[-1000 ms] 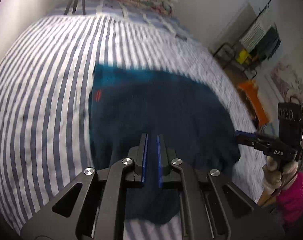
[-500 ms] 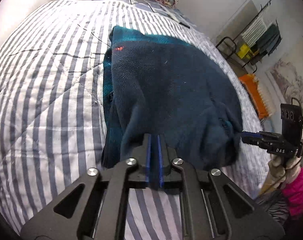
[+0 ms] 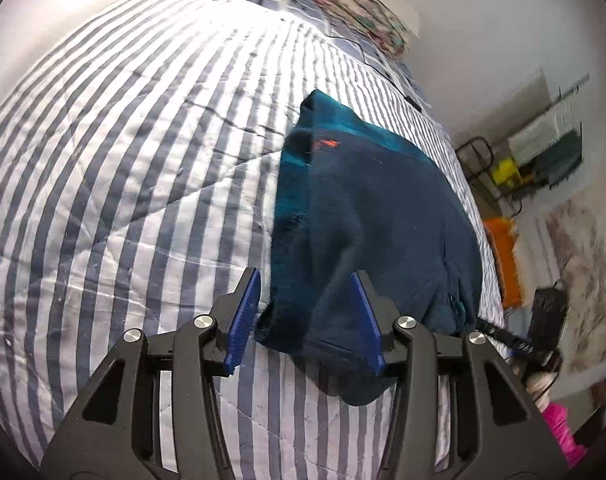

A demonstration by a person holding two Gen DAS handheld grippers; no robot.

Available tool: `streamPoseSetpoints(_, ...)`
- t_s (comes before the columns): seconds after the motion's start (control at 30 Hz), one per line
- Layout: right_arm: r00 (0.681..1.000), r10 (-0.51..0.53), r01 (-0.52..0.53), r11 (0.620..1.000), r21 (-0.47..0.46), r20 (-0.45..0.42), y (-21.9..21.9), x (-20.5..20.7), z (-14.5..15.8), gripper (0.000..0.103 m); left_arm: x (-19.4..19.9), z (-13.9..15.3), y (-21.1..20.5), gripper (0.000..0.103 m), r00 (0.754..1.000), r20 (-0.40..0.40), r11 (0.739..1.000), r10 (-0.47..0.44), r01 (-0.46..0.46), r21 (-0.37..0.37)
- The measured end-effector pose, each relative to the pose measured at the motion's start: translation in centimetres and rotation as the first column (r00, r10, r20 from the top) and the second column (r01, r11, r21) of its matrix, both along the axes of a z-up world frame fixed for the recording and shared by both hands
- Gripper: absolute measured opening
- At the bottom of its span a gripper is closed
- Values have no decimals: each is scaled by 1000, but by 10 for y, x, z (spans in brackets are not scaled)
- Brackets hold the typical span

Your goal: Fold large clothes

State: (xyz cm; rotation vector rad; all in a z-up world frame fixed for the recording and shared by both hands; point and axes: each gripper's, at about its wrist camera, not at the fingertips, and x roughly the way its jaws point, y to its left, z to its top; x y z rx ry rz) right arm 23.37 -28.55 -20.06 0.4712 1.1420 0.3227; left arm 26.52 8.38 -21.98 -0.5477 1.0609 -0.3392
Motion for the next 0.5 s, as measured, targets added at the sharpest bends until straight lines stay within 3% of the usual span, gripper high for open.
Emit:
streamPoseSetpoints(0.1,999,-43,44,997,69,-17,-10,-6,6,12,0,-9,2,46,1000,-19,999,-18,18,-31)
streamPoseSetpoints(0.17,1000,-17,16,990,139,10,-11,-16,23,4,3,-15,-3,43,998,-32,997,-58,56,-59)
streamPoseSetpoints(0.23,997,38,-44,996,84,67,-2,-26,39,3,4,-20,-13,35,995,-46,994,-89,86,-66)
streamPoseSetpoints(0.27,996,57,-60,997,38,72,5,-27,38,3,3,-24,-16,27,994,-59,995,-96,93,-48)
streamPoseSetpoints(0.37,999,31,-32,999,-19,-32,4,-26,11,1,0,-25,-21,19,994,-67,996,-81,78,-51)
streamPoseSetpoints(0.47,998,61,-61,998,11,13,3,-31,17,1,-8,-14,-14,16,995,-45,994,-84,80,-80)
streamPoseSetpoints(0.5,996,74,-76,996,43,49,2,-34,25,5,-8,-12,-13,16,996,-43,993,-84,80,-82)
